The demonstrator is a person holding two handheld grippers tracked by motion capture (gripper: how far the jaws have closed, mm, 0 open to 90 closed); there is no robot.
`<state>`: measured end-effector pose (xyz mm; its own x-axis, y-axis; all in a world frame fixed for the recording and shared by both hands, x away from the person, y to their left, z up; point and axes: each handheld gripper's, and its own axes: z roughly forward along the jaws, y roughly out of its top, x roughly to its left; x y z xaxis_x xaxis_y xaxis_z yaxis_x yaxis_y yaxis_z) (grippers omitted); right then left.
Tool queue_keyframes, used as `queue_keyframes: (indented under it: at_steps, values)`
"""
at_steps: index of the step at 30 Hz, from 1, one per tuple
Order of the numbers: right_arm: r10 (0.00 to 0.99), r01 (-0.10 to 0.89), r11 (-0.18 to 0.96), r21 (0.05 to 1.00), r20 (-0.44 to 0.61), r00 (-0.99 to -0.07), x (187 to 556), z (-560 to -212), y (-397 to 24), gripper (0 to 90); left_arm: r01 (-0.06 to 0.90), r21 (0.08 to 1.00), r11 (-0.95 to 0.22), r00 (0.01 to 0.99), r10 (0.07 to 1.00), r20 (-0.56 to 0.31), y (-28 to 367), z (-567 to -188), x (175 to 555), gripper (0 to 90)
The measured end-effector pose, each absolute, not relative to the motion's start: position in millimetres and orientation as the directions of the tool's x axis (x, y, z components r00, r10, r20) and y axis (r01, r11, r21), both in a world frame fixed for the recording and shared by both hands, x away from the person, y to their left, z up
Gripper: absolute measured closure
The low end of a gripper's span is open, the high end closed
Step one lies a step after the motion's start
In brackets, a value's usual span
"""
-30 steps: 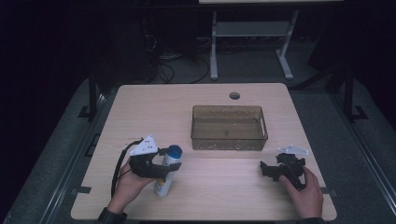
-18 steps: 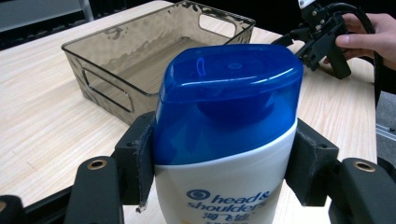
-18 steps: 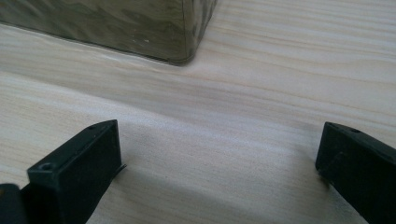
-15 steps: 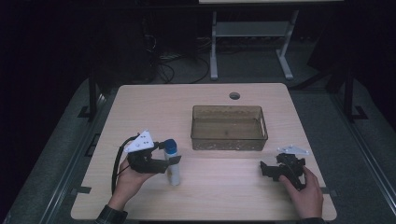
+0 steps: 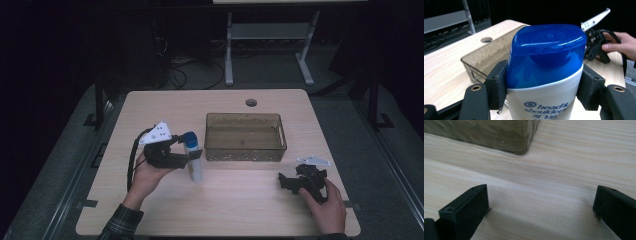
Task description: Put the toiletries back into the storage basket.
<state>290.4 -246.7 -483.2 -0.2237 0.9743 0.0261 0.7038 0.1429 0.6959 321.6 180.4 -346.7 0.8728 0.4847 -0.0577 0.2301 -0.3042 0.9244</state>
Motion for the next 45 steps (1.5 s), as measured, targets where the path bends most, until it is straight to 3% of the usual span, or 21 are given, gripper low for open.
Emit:
queue_keyframes:
  at_steps: [28,45]
  values:
    - [0.974,0.703,0.145,0.696,0.025,-0.225,290.3,-483.1,-246.8,0.0,0.143,0.953,-0.266,0.87,0.493,0.007,147.9,-306.6,373.0,34.9]
    - [0.974,0.704,0.144,0.695,0.026,-0.225,290.3,-483.0,-246.8,0.0,0.117,0.962,-0.247,0.852,0.523,0.03,130.5,-323.8,400.9,34.7]
